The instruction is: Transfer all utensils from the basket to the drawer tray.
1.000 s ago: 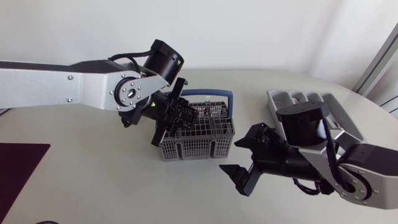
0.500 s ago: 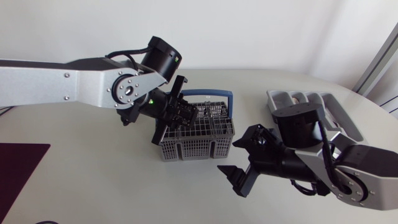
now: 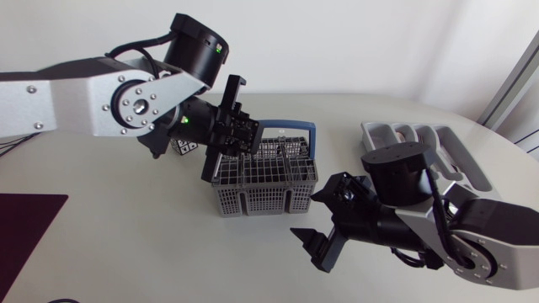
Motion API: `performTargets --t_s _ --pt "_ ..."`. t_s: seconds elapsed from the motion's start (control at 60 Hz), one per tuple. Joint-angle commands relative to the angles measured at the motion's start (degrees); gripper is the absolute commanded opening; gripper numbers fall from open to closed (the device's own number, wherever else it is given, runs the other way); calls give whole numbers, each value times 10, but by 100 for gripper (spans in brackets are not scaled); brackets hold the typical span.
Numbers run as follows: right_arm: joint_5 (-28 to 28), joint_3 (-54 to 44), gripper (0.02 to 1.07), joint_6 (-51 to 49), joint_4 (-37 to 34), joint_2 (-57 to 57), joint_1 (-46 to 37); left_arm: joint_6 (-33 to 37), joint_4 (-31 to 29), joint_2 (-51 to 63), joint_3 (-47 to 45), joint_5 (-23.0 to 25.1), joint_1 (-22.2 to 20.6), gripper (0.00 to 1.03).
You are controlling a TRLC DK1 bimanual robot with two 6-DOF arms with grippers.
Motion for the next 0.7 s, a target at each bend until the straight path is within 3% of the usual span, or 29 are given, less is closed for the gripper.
performTargets --t_s 0.0,0.467,0.533,0.683 --pt "7 1 102 10 3 3 6 -7 14 -22 -4 2 4 4" --pt "18 1 102 14 4 -7 16 -56 -23 -113 -30 9 -6 4" --pt "19 0 102 14 4 -13 15 -84 -42 -124 -27 9 -12 4" --pt "23 -5 102 23 5 -45 12 -252 -89 -117 5 -4 -32 3"
